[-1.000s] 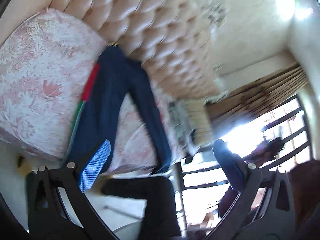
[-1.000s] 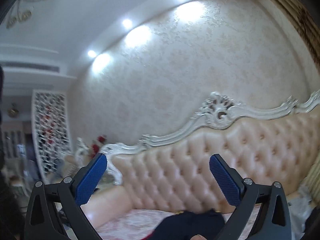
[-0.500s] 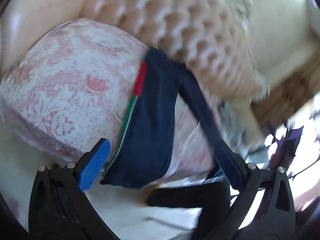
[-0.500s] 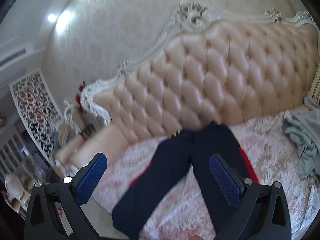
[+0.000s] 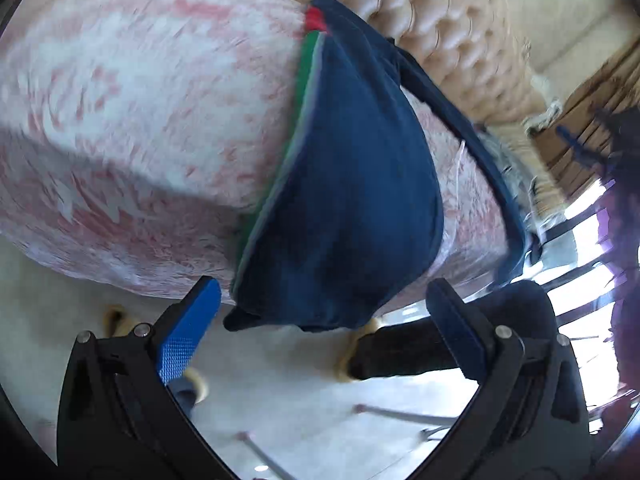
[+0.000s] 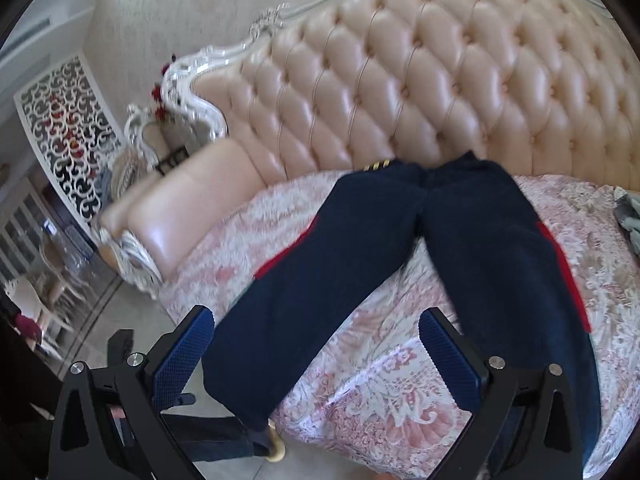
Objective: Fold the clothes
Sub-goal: 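Pull both tools back from the pants lying flat on the bed, then grasp the green-striped leg with the left gripper while the right gripper grasps the waistband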
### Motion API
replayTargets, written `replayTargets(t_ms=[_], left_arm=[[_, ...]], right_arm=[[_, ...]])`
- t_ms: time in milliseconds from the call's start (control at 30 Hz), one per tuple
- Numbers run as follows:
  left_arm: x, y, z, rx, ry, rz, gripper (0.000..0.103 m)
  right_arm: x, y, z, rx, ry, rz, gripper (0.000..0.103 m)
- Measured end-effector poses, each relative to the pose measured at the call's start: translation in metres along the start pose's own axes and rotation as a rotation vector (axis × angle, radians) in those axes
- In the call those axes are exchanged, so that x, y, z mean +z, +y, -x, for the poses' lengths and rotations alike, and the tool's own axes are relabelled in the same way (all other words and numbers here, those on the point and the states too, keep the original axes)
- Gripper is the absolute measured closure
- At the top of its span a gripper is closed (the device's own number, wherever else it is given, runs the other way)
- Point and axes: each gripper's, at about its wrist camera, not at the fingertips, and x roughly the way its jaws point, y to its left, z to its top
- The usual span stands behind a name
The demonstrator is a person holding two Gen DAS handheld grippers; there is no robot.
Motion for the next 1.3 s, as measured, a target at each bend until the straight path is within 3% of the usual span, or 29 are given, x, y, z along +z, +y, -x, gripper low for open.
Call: replayTargets(t_ms=[100, 133, 167, 200, 267, 400, 467, 667, 833, 900, 1067, 1167, 1300], left_arm=[[-0.002, 0.028, -0.015, -0.101, 0.025, 0.048, 0.009], [-0.002, 0.036, -0.020, -0.133, 0.040, 0.060, 0.026], [-0.004, 0.036, -0.023, -0.135, 0.059, 0.051, 0.050], [-0.002, 0.034, -0.026, -0.119, 0.071, 0.043, 0.058], [-0.001, 0.035, -0.033, -0.164, 0.105, 0.041, 0.061], [0.002, 0.042, -0.037, -0.204, 0.100, 0.047, 0.063], [0.002, 0.033, -0.033, -0.186, 0.093, -0.010, 0.075], [-0.002, -0.012, 0.015, -0.063, 0.044, -0.155, 0.079], [0.001, -0.051, 0.046, -0.008, -0.014, -0.207, 0.079], [0.002, -0.068, 0.055, -0.024, -0.041, -0.235, 0.079], [0.006, -0.092, 0.066, -0.093, -0.073, -0.273, 0.079], [0.009, -0.096, 0.064, -0.125, -0.084, -0.270, 0.079], [0.009, -0.084, 0.066, -0.170, -0.097, -0.234, 0.079]], right_arm=[[-0.004, 0.006, -0.018, -0.005, 0.026, 0.015, 0.000], [-0.005, 0.008, -0.025, -0.009, 0.039, 0.020, 0.000], [-0.006, 0.010, -0.032, -0.013, 0.054, 0.026, 0.000], [-0.006, 0.011, -0.040, -0.017, 0.068, 0.029, 0.000], [-0.005, 0.014, -0.054, -0.021, 0.095, 0.033, 0.000], [0.005, 0.018, -0.081, -0.027, 0.149, 0.018, 0.000], [0.011, 0.020, -0.091, -0.022, 0.161, 0.004, 0.000], [0.042, 0.020, -0.115, -0.056, 0.202, -0.016, 0.000], [0.101, 0.015, -0.160, -0.164, 0.296, 0.044, 0.000], [0.131, 0.010, -0.190, -0.230, 0.355, 0.054, 0.000], [0.217, 0.003, -0.286, -0.301, 0.498, 0.004, 0.000], [0.245, 0.000, -0.353, -0.385, 0.586, 0.011, 0.000], [0.239, -0.012, -0.409, -0.459, 0.655, -0.002, 0.000]])
